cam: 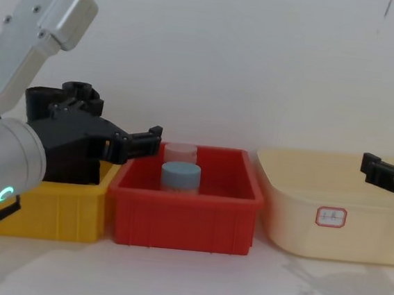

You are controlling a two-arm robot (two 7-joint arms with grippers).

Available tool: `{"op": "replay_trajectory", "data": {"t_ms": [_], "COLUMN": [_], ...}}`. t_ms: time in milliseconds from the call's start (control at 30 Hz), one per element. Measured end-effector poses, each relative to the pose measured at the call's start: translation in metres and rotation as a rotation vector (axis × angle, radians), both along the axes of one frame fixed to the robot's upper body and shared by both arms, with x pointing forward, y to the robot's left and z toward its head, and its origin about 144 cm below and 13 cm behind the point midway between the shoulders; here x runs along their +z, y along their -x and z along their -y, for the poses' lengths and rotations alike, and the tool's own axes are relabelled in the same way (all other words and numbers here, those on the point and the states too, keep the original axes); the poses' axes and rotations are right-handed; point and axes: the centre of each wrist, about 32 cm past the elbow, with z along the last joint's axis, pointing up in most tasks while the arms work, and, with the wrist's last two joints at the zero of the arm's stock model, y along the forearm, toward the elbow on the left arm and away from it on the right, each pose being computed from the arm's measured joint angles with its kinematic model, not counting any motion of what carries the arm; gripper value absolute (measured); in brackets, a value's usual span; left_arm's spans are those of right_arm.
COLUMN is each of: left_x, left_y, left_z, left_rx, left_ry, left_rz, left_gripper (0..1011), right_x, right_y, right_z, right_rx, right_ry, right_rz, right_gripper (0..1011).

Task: Pick up the garbage bag with the one hand and transfer it to the other hand.

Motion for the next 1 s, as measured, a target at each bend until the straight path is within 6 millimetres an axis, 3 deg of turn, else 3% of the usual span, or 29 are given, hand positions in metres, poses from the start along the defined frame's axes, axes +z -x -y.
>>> {"op": "replay_trajectory", "data": {"t_ms": [1000], "left_x": [0.0], "left_y": [0.0], "left_z": [0.0], "left_rx": [0.0], "left_ry": [0.0], "left_rz": [0.0], "left_gripper": [1001], "right_x": [0.0], "right_y": [0.0], "right_z": [0.0], "right_rx": [0.0], "right_ry": [0.0], "right_rz": [0.0], "right_gripper": [1001]}}
